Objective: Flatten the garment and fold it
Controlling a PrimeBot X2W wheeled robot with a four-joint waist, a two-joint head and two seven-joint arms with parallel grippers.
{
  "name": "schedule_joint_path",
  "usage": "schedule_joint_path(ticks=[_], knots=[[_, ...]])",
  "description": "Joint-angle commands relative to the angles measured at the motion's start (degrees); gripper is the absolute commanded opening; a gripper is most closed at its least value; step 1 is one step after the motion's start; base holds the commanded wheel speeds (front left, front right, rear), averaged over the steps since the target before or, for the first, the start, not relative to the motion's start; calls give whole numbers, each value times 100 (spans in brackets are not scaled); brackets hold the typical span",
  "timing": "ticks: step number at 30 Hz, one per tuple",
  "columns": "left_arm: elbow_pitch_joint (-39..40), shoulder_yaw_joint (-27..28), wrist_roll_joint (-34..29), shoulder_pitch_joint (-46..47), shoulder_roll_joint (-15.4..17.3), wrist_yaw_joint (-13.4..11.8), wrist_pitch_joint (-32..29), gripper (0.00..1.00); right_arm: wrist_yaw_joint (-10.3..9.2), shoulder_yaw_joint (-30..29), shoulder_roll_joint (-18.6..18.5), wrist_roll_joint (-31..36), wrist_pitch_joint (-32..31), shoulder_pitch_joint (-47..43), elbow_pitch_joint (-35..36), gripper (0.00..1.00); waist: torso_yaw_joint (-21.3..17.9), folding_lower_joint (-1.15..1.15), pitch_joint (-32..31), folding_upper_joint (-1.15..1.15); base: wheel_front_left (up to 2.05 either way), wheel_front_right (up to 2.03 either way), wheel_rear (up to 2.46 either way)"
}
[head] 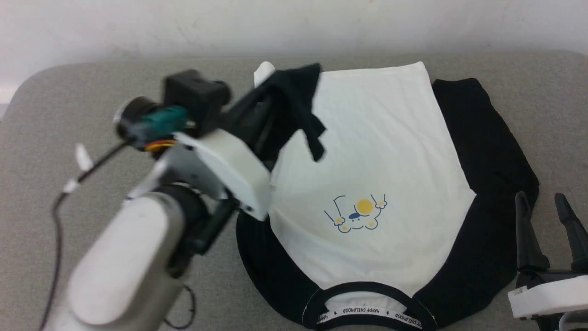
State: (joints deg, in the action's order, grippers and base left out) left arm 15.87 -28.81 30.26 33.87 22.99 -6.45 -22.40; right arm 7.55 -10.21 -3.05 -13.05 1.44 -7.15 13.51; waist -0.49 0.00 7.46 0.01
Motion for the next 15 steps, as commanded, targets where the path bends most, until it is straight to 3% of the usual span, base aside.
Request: schedule_joint_path(ticks=[1,7,15], knots=[[-116,-223,-159,145,-202,59,95,0,-6,-9,17,-19,-24,65,9,100,-52,0,67,-1,0,0,0],[-825,-990,-632,304,-866,143,544,0,-6,-91,17,-20,-32,121,59,100,-122,0,226,-1,0,0,0],[-2129,-1888,-813,118,-1817,212,1369,0,-6,-275,17,-1,-42,179,140,100,-156,0,463,-1,0,0,0]])
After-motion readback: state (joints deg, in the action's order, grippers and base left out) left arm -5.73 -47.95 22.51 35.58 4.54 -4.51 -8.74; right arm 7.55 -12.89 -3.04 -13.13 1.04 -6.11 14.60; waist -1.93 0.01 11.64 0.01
